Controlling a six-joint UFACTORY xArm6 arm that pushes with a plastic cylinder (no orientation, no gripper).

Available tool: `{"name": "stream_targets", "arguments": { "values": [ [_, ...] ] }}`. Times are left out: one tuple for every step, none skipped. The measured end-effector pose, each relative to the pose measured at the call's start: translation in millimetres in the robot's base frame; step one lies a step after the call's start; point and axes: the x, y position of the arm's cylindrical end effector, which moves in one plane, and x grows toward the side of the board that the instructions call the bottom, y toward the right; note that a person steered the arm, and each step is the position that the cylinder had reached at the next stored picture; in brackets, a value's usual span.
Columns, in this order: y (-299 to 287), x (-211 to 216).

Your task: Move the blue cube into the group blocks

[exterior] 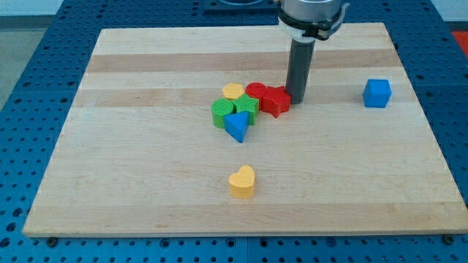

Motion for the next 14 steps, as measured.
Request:
{"name": "stream_targets", "arguments": {
  "values": [
    [2,0],
    [20,-10],
    [37,-27],
    [62,-47],
    [104,-49],
    [136,-48],
    [140,-33],
    [140,-12],
    [141,1],
    [147,6],
    [165,6],
    [189,6],
    [199,11],
    [199,29]
  ]
}}
